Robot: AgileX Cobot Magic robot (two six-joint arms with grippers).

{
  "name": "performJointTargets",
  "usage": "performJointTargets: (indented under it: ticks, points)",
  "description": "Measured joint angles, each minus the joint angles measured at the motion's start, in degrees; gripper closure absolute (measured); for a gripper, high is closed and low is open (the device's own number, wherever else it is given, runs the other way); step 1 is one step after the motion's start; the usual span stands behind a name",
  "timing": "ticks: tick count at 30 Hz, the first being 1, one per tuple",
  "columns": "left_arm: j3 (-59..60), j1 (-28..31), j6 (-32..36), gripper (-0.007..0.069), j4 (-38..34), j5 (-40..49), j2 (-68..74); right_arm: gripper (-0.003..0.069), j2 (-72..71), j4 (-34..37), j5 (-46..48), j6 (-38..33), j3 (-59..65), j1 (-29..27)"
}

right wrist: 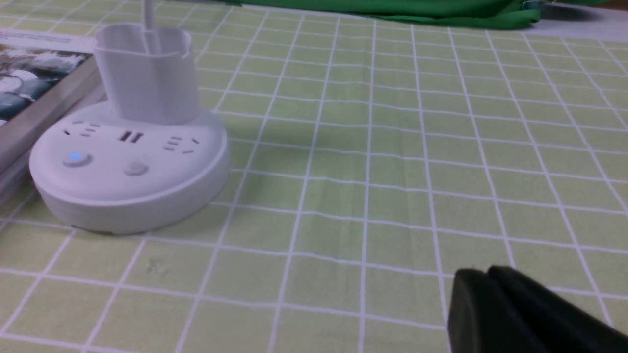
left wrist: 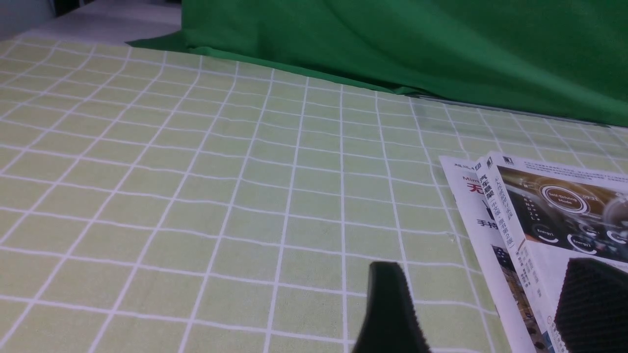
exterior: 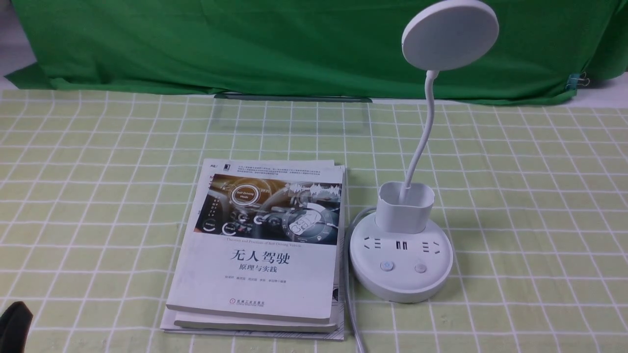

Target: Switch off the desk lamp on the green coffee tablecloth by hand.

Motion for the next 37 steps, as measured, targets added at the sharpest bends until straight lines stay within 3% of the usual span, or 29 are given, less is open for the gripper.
performJointTargets:
  ticks: [37]
  points:
    - [0.00,0.00,0.00,0.0214,0.00,0.00,0.00,0.0499,0.00,0.00,0.00,0.00,0.00,0.00]
